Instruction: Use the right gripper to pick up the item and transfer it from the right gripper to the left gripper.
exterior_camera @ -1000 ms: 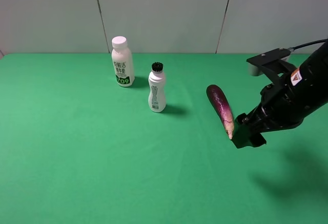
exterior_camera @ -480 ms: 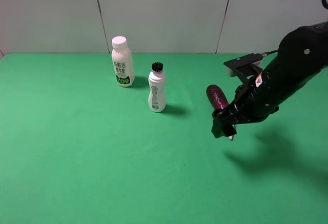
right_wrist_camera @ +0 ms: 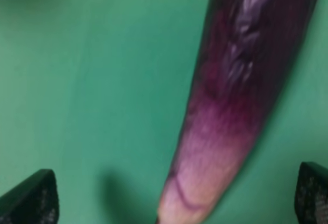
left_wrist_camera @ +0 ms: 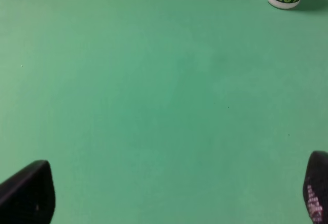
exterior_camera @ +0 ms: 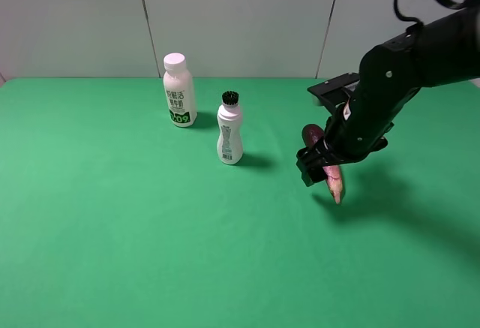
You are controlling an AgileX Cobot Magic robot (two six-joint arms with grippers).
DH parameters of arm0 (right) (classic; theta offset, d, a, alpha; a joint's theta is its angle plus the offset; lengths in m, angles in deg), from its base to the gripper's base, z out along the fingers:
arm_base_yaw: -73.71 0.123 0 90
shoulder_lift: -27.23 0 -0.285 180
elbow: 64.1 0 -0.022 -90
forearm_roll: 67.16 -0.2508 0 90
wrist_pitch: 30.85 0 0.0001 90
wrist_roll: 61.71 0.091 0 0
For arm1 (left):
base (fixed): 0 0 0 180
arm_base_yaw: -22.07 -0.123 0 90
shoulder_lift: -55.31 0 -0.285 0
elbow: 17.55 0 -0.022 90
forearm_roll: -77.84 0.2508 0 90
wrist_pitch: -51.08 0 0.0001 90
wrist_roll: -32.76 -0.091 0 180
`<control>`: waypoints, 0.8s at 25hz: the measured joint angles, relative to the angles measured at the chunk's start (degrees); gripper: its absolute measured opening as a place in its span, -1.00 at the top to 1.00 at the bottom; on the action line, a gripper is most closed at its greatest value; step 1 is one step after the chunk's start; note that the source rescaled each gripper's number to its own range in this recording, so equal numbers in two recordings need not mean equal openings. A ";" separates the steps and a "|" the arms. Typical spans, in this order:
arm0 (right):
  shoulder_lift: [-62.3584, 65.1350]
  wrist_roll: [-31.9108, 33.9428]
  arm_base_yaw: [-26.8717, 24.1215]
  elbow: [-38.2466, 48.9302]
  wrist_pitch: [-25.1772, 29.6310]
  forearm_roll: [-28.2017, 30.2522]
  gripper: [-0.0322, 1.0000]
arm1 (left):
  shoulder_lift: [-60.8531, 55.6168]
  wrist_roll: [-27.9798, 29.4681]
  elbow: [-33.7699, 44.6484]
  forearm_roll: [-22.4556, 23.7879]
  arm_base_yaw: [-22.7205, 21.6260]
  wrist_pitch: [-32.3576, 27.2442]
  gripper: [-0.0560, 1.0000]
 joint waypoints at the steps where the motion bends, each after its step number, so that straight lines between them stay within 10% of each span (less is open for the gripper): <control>1: -0.95 0.56 0.00 -0.47 -0.05 0.39 -1.00 | 0.00 0.00 0.00 0.00 0.00 0.00 -0.87; 20: -6.13 2.56 -2.63 -2.05 -1.23 0.68 -1.00 | 0.00 0.00 0.00 0.00 0.00 0.00 -0.87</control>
